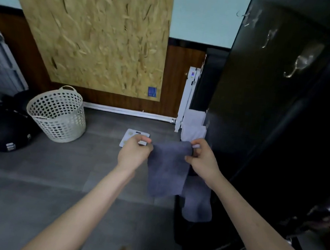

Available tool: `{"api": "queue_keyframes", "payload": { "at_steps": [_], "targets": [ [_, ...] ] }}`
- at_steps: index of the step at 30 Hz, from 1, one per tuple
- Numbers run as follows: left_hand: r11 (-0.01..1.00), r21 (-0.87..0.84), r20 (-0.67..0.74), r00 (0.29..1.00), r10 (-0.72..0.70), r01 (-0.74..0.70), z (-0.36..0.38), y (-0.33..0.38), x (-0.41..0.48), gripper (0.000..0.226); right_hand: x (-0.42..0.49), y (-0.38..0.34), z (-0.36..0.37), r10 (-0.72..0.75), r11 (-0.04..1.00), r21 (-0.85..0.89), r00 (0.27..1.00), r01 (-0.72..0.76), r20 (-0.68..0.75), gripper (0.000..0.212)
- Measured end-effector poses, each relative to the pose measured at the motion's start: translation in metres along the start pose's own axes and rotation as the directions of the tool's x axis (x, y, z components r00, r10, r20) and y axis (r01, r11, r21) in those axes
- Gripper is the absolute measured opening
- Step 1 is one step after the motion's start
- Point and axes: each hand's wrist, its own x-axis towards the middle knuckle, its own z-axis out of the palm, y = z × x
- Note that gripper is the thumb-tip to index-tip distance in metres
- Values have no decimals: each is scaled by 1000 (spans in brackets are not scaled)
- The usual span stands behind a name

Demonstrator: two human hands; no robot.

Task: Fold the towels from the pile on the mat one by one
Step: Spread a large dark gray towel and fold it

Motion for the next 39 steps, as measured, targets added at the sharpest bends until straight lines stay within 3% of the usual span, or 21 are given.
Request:
{"api": "queue_keyframes", "payload": {
  "at_steps": [7, 13, 20, 23, 25, 27, 29, 32, 39],
  "targets": [
    [967, 160, 123, 976, 178, -197, 5, 60, 134, 11, 121, -46, 5, -30, 989, 140, 995, 43, -93, 32],
    [853, 262, 359, 866, 347, -450, -7, 128, 268, 8, 215, -100, 1, -78, 971, 205, 969, 127, -233, 34],
    [559, 344, 707, 599, 374, -755, 0, 205, 366, 10, 280, -158, -23, -94, 996, -37, 921, 86, -378, 38],
    [462, 169, 712, 432, 554, -871, 23, 240, 385, 5, 297, -180, -45, -96, 986, -164, 922, 36, -374, 40],
    [543, -72, 720, 333, 608, -836, 42, 261, 394, 12, 305, -197, -62, -113, 979, -200, 932, 45, -345, 38],
    [727, -273, 788, 287, 545, -630, 62, 278, 401, 21, 311, -215, -78, -137, 981, -176, 937, 83, -321, 37],
    [854, -360, 855, 235, 463, -376, 84, 291, 405, 28, 318, -229, -92, -142, 987, -124, 929, 106, -341, 35],
    [916, -388, 901, 170, 400, -99, 111, 311, 412, 29, 331, -239, -112, -135, 991, -70, 894, 116, -427, 32],
    [844, -466, 862, 80, 501, -266, 149, 363, 441, 16, 364, -242, -139, -122, 991, -111, 794, 69, -595, 25]
  ]
}}
